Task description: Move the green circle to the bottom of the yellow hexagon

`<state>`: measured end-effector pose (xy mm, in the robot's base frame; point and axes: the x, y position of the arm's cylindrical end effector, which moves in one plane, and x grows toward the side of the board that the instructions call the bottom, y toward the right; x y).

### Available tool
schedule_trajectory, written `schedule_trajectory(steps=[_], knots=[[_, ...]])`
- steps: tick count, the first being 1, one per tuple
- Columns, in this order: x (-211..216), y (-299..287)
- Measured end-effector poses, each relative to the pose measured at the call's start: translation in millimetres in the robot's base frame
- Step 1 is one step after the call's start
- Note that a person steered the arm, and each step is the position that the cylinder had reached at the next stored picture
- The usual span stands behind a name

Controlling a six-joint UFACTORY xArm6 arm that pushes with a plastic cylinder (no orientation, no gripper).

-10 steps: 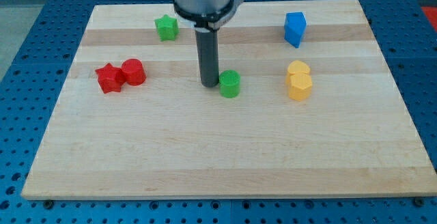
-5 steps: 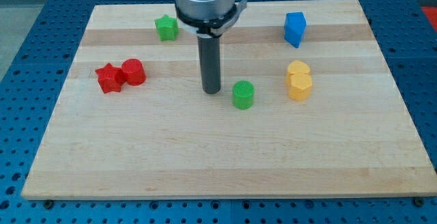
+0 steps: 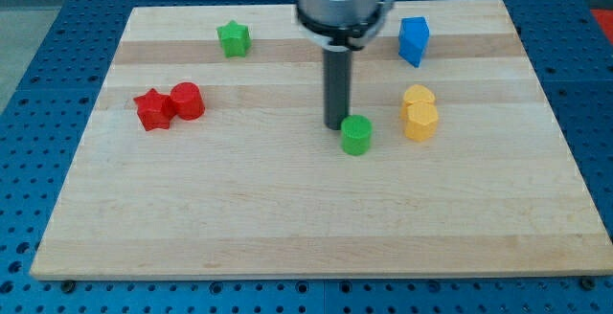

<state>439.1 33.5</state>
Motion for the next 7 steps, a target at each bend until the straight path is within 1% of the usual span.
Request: schedule_trajectory(steps=[1, 2, 3, 5, 6, 7], knots=[[13.5, 3.0], [14.3, -22.2], [41.9, -35.4], [43.3, 17.9], [43.3, 26.7], [32.4, 17.4]])
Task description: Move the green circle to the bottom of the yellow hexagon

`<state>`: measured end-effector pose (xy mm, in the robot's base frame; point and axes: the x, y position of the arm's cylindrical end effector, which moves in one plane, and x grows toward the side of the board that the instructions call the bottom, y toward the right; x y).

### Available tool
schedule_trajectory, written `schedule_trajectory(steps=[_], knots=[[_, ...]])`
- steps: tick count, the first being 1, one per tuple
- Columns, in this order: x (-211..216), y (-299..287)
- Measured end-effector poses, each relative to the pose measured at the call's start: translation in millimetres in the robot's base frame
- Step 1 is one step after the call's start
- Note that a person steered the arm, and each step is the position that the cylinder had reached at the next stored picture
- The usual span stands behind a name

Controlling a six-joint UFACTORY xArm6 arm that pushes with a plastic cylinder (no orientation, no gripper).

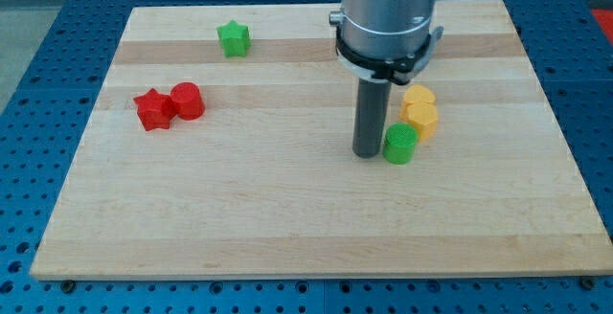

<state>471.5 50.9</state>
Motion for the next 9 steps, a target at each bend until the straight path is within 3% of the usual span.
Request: schedule_trajectory(steps=[4, 7, 9], knots=[[-12.6, 32.9], [10.9, -62.9], [31.3, -63.2]])
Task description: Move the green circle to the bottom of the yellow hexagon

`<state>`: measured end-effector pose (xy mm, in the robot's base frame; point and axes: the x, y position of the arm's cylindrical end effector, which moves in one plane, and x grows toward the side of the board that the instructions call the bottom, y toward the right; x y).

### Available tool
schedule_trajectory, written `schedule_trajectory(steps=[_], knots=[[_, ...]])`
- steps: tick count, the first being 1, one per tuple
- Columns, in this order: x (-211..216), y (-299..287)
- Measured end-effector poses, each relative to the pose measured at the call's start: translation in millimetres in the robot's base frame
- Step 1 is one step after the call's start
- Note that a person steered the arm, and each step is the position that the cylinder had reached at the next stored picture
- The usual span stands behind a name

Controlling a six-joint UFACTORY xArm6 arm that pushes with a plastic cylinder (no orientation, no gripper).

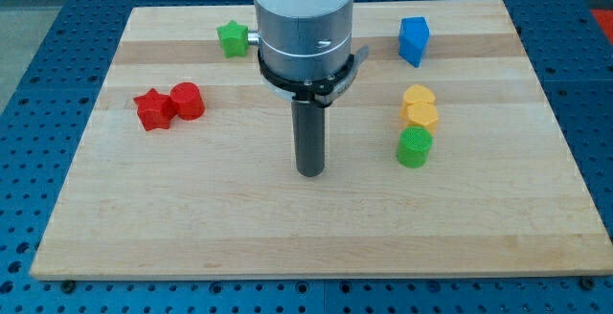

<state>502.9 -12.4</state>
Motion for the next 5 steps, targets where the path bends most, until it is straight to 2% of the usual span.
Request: schedule_trajectory(steps=[2, 5], knots=[[1.1, 0.4], [-1.3, 73.3]])
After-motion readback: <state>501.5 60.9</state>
